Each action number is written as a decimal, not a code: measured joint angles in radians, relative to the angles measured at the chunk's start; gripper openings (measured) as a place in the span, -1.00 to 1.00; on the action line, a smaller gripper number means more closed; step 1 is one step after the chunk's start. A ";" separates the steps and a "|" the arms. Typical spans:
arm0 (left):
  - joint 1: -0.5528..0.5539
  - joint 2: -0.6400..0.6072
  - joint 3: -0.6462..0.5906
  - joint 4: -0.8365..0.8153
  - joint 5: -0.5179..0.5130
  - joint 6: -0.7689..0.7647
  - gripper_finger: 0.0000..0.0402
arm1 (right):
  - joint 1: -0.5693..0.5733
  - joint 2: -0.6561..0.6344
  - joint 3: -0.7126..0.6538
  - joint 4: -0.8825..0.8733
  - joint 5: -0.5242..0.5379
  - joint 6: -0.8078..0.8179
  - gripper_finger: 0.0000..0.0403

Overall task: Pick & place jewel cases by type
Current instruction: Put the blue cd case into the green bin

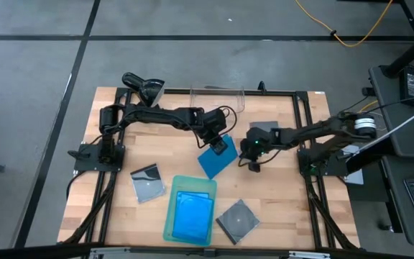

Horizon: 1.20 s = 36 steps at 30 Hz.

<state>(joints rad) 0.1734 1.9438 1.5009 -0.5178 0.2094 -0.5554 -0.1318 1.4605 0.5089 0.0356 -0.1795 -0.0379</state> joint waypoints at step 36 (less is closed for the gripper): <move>-0.036 -0.458 0.019 0.135 -0.270 -0.173 -0.96 | 0.042 -0.233 -0.056 -0.173 0.229 0.005 -0.97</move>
<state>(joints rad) 0.1377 1.4854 1.5196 -0.3826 -0.0610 -0.7286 -0.0899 1.2274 0.4530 -0.1370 0.0498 -0.0330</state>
